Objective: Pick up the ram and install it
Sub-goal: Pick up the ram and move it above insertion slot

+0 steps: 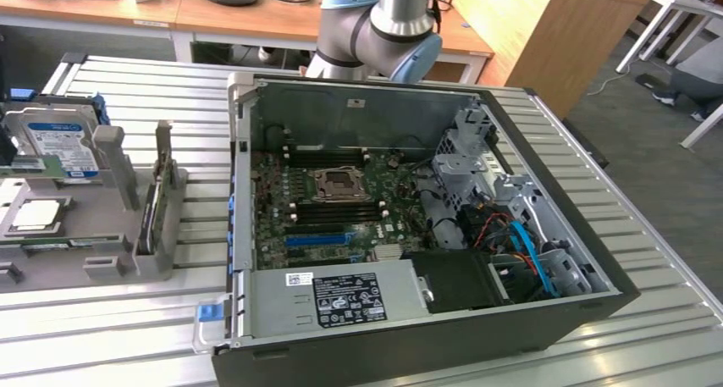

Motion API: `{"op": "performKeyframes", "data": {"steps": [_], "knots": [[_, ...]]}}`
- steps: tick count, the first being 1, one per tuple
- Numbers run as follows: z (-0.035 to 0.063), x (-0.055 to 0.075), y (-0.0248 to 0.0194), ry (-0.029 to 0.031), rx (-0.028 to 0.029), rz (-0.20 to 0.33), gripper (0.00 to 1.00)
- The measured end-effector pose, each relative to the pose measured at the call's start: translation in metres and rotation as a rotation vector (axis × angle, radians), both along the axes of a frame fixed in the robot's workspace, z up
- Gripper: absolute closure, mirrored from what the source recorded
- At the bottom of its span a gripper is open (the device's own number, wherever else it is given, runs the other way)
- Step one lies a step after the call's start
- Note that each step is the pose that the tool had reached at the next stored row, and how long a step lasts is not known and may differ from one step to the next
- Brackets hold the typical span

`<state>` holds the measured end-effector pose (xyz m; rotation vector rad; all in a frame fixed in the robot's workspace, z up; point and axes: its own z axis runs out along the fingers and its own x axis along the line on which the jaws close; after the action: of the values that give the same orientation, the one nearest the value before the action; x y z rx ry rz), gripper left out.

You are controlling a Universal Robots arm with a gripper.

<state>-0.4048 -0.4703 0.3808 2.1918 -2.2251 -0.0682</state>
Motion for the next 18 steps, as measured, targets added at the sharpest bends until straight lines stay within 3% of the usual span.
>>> {"op": "performKeyframes", "data": {"steps": [18], "knots": [[0.0247, 0.0, 0.0, 0.0, -0.0004, 0.0, 0.89]]}}
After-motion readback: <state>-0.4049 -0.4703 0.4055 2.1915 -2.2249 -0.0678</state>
